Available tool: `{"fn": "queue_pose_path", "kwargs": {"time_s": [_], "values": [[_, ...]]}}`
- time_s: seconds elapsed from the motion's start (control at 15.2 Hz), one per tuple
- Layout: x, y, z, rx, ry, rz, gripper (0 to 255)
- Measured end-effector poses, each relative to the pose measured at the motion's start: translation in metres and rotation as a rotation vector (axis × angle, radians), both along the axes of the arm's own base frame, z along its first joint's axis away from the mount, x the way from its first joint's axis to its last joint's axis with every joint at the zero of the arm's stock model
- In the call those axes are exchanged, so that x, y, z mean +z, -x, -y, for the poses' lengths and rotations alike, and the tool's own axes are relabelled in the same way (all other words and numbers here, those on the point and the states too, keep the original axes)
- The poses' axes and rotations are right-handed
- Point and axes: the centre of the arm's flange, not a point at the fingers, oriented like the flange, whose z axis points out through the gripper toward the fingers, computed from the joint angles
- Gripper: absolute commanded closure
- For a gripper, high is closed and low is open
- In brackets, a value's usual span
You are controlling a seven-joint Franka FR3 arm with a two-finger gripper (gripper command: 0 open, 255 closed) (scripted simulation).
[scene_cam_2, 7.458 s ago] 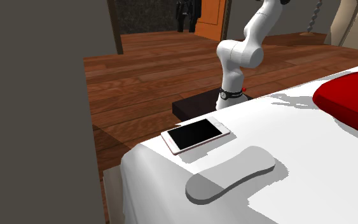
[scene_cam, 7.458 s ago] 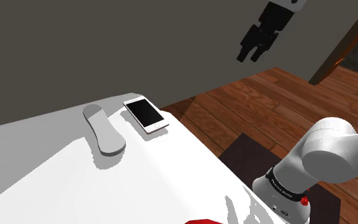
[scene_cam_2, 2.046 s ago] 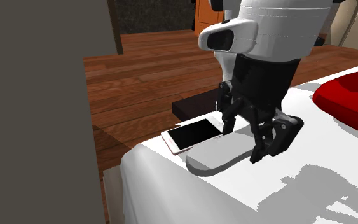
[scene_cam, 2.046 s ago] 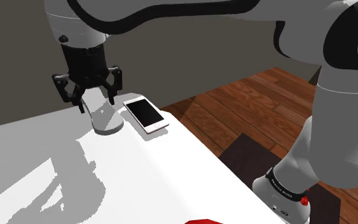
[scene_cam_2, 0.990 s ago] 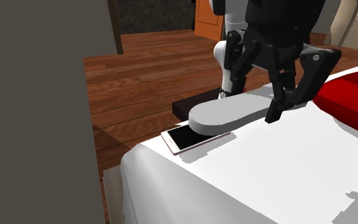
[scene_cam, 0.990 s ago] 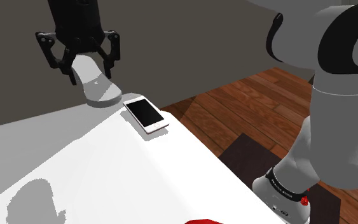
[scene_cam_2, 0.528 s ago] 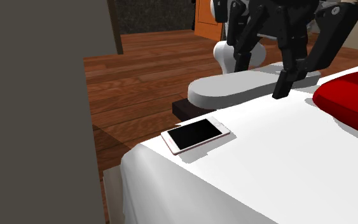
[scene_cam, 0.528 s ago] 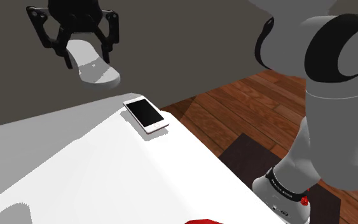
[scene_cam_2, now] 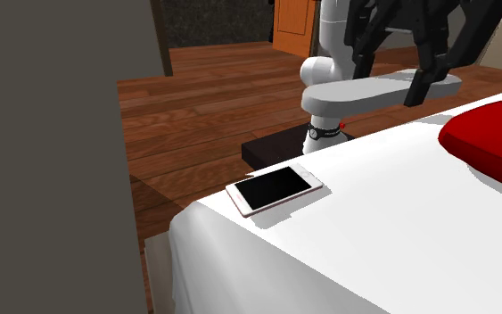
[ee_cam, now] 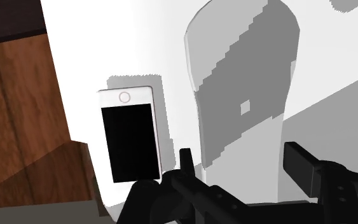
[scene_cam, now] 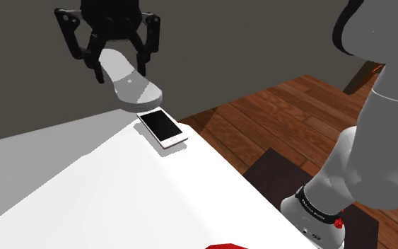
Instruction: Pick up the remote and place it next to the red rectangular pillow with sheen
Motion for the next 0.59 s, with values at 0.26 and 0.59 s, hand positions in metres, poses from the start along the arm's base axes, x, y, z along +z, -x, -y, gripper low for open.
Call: {"fn": "queue_pose_path", "kwargs": {"time_s": [0.26,0.59], "values": [[0.003,0.05,0.016,0.0,0.001,0.001,255],[0.0,0.117,0.033,-0.001,0.001,0.0,255]]}}
